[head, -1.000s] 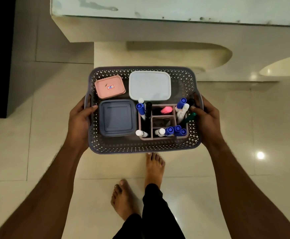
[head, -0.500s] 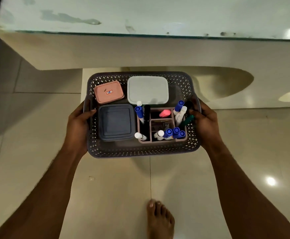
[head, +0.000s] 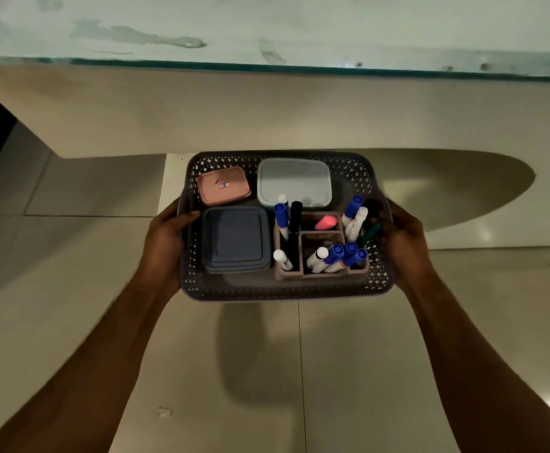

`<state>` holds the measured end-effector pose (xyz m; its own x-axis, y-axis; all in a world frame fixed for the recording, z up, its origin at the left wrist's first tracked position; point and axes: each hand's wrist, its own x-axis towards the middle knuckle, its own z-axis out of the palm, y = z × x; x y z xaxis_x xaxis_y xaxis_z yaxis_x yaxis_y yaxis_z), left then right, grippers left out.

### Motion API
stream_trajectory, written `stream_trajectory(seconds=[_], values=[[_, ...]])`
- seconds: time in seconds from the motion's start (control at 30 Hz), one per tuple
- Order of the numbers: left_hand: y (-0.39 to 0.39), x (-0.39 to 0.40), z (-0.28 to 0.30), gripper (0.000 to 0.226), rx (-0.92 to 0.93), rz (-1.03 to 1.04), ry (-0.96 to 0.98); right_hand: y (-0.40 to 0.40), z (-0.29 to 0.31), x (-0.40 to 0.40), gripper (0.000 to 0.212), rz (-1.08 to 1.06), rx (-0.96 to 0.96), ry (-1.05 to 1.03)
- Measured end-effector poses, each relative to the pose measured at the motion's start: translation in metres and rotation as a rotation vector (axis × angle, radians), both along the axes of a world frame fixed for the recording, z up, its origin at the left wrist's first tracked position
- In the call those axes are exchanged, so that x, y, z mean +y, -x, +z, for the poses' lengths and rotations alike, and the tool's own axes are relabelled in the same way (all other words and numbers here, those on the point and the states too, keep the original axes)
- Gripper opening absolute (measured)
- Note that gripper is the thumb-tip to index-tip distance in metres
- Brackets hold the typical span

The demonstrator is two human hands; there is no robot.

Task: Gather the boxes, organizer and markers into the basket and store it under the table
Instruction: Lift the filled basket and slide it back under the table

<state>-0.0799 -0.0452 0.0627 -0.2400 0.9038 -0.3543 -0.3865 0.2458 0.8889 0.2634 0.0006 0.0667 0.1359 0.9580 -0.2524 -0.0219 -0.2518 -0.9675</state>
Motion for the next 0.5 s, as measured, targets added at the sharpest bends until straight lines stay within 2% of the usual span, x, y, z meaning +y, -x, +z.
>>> stream_trajectory(seconds=[0.5], values=[[0.004,0.035,-0.008,0.033,0.055,0.004,-0.034,0.002,-0.006,0.042,0.032,0.027,-0.112,-0.006]])
